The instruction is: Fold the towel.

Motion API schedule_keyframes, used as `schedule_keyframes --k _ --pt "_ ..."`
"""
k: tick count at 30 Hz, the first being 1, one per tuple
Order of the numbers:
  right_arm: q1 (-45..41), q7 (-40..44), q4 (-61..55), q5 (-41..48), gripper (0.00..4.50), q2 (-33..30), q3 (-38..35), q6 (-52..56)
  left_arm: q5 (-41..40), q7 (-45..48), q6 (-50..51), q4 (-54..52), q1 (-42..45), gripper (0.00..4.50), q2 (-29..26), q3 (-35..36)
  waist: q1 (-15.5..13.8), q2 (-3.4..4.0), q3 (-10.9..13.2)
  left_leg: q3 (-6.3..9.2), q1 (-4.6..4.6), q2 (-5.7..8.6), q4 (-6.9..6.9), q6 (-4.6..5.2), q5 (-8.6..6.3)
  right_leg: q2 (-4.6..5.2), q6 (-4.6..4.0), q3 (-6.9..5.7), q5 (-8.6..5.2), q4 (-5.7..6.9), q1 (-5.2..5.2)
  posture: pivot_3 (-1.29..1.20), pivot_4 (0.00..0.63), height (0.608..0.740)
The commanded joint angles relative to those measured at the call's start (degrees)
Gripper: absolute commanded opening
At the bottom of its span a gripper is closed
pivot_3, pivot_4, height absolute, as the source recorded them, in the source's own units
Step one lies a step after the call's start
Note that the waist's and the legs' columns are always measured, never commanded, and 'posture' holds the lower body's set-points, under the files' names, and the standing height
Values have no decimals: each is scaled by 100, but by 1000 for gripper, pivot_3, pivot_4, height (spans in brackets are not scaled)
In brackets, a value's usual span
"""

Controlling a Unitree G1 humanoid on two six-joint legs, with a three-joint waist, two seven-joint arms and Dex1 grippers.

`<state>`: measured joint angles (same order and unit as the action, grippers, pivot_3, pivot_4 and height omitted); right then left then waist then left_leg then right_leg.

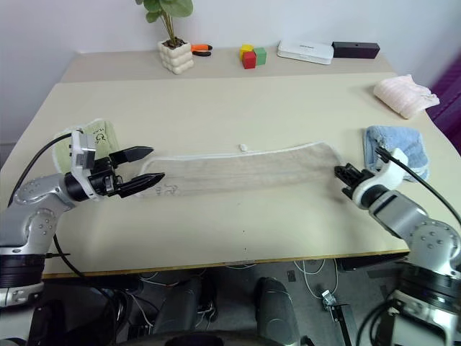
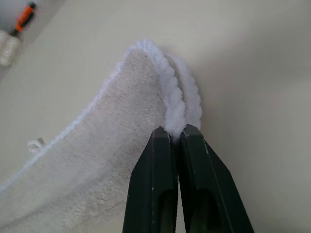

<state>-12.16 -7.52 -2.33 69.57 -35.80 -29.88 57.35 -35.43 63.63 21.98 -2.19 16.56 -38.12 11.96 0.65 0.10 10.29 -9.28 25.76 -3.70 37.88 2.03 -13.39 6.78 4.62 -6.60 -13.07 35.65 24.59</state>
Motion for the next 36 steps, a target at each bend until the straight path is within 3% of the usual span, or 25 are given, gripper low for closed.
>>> schedule_keyframes --k 1,7,18,36 --pt "85 525 -489 -547 46 -510 267 45 21 34 -159 1 154 4500 34 -7 6 1 0 0 1 0 0 1 0 0 0 0 0 -1 0 0 150 740" --pt "-388 1371 -1559 -1584 46 -1006 1556 -139 37 35 -304 64 211 4500 108 0 38 5 3 -2 3 -3 -1 2 1 -2 0 1 0 -3 6 0 150 740" --pt "-1399 2382 -2079 -2628 46 -365 3325 -308 -50 -106 -359 -240 -104 4500 62 228 1 0 2 -1 75 1 21 21 7 2 15 -8 14 -10 52 0 150 740" --pt "-1745 3238 -2136 -3501 46 398 4233 -125 -180 -253 -260 -546 -383 4500 28 363 4 -2 1 0 72 0 21 12 13 -1 23 -10 18 13 59 0 150 740"
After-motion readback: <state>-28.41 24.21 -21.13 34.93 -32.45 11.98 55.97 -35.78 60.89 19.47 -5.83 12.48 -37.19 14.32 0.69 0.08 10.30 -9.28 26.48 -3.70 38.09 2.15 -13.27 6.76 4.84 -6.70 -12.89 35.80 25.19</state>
